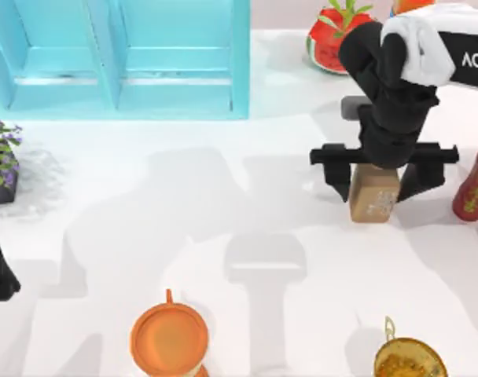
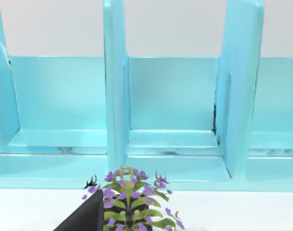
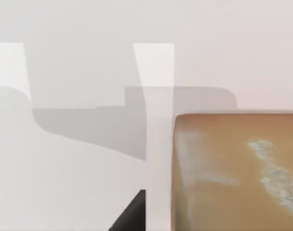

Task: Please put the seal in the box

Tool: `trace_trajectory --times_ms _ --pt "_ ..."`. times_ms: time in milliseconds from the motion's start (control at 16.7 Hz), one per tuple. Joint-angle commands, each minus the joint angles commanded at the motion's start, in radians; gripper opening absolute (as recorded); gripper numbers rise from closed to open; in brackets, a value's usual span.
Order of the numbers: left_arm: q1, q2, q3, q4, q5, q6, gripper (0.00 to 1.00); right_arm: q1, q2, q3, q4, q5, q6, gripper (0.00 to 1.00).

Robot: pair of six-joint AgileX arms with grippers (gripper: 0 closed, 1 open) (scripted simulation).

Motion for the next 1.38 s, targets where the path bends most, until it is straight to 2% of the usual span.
trace_trajectory --times_ms 420,1080,1380 --pt "0.000 0.000 0.000 0.000 0.000 0.000 1.00 0.000 0.000 0.000 0.000 0.000 0.000 0.02" --pt "0.000 0.000 0.000 0.000 0.000 0.000 1.00 0.003 0.002 0.015 -0.016 0.002 0.000 0.00" --pt "0.000 0.000 0.000 0.000 0.000 0.000 1.00 0.001 -0.020 0.189 -0.225 0.002 0.001 0.00"
